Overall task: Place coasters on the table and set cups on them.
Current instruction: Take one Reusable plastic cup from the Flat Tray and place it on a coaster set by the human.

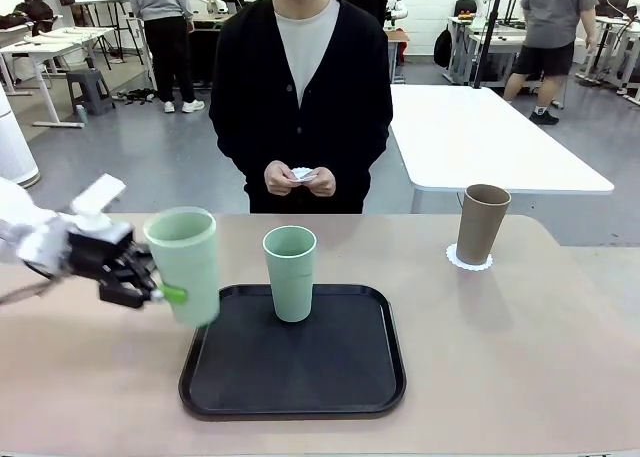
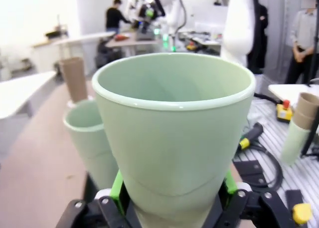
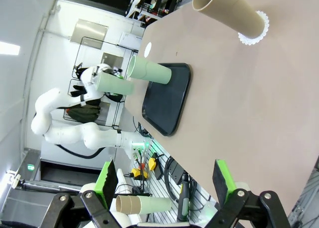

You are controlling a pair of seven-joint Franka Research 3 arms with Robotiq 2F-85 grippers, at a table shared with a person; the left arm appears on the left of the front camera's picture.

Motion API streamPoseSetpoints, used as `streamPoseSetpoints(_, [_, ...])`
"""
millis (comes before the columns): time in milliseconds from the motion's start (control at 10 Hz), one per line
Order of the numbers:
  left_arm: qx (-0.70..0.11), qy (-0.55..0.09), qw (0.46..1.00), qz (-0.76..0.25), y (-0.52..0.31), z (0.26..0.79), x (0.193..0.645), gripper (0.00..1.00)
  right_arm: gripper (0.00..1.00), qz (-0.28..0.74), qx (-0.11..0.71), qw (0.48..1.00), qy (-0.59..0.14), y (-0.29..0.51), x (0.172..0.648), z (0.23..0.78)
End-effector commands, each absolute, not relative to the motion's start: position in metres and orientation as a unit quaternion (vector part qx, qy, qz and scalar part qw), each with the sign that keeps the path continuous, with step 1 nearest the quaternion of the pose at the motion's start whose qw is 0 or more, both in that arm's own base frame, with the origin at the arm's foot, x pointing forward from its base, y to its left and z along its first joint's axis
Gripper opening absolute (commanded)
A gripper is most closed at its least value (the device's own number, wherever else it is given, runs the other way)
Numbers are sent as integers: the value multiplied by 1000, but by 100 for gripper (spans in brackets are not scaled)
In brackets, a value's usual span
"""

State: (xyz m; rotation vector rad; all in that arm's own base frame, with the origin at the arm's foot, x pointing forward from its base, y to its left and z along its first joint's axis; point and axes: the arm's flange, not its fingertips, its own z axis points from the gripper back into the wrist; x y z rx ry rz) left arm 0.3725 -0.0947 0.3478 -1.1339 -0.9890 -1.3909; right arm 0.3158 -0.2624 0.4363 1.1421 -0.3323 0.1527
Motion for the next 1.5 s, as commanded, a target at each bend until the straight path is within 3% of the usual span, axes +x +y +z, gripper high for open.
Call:
streamPoseSetpoints(0, [-450, -413, 556, -563, -72, 405, 352, 25, 100, 74, 539, 824, -158, -262, 315, 437])
streamPoseSetpoints(300, [-447, -418, 558, -560, -54, 438, 344, 25, 100, 74, 539, 824, -158, -262, 315, 437])
streamPoseSetpoints(900, [-436, -428, 559, -561, -55, 440, 351, 25, 100, 74, 539, 824, -158, -262, 315, 437])
streamPoseSetpoints(1000, [-442, -423, 557, -562, -54, 440, 349, 85, 100, 74, 539, 824, -158, -262, 315, 437])
streamPoseSetpoints(1200, [-410, -448, 557, -567, 13, 429, 416, 85, 100, 74, 539, 824, -158, -262, 315, 437])
streamPoseSetpoints(1400, [-409, -466, 564, -545, 64, 424, 449, 85, 100, 74, 539, 824, -158, -262, 315, 437])
